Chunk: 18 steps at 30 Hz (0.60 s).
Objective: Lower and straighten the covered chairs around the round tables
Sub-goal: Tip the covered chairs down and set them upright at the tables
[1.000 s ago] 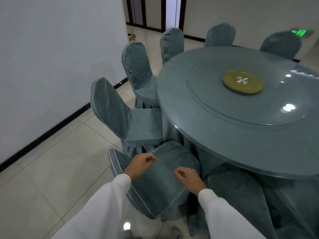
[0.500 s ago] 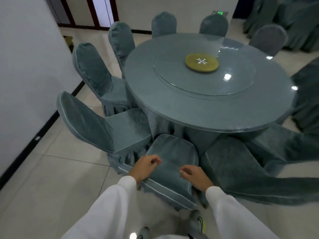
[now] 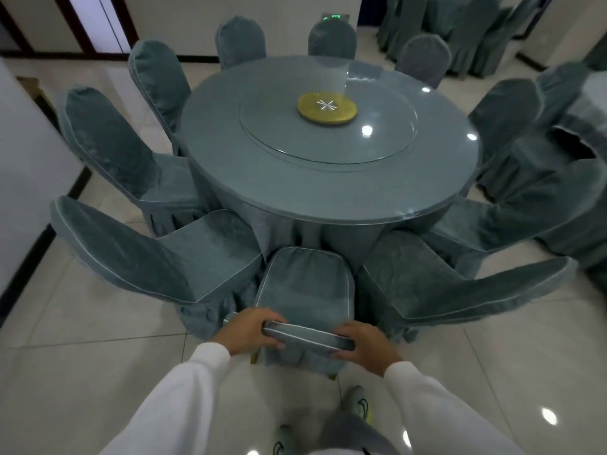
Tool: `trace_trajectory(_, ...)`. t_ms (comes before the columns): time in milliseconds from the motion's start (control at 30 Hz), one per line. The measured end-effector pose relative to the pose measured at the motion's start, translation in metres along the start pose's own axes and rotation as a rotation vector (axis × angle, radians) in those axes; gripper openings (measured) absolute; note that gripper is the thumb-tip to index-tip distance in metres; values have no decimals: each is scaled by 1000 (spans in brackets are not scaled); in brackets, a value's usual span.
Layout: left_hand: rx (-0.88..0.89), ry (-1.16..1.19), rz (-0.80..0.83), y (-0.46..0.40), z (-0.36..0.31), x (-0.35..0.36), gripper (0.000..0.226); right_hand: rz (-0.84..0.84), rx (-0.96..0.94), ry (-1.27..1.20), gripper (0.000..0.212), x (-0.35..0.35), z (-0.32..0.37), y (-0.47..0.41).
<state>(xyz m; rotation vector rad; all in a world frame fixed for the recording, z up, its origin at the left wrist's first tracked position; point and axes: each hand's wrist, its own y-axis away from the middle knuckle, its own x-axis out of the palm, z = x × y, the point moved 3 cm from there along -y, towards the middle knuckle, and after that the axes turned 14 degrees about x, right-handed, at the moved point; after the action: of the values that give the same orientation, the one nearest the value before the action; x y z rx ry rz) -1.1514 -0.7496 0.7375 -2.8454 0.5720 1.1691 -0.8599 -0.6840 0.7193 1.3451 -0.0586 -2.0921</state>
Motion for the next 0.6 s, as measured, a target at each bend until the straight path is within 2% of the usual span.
trace_trajectory(67,25,-24,9,-1,6,0,39,-45,-23,91,48,2,3,3)
trace_trajectory(133,42,-64,18,-4,3,-1,38,-73,-6,88,44,1,3,5)
trace_trajectory(300,24,-103,-8,-16,-6,-4,34,-51,89,13,45,-8,-4,-3)
trace_trajectory(433,-39,-152,62,-27,-6,-2,38,10,139,-35,45,-11,-8,-8)
trace_trajectory(533,-72,2,161,-39,-11,-2,47,71,162,-118,47,-16,-11,-11)
trace_trajectory(600,-76,155,154,-48,-25,-3,52,83,178,-236,57,-24,-17,-12)
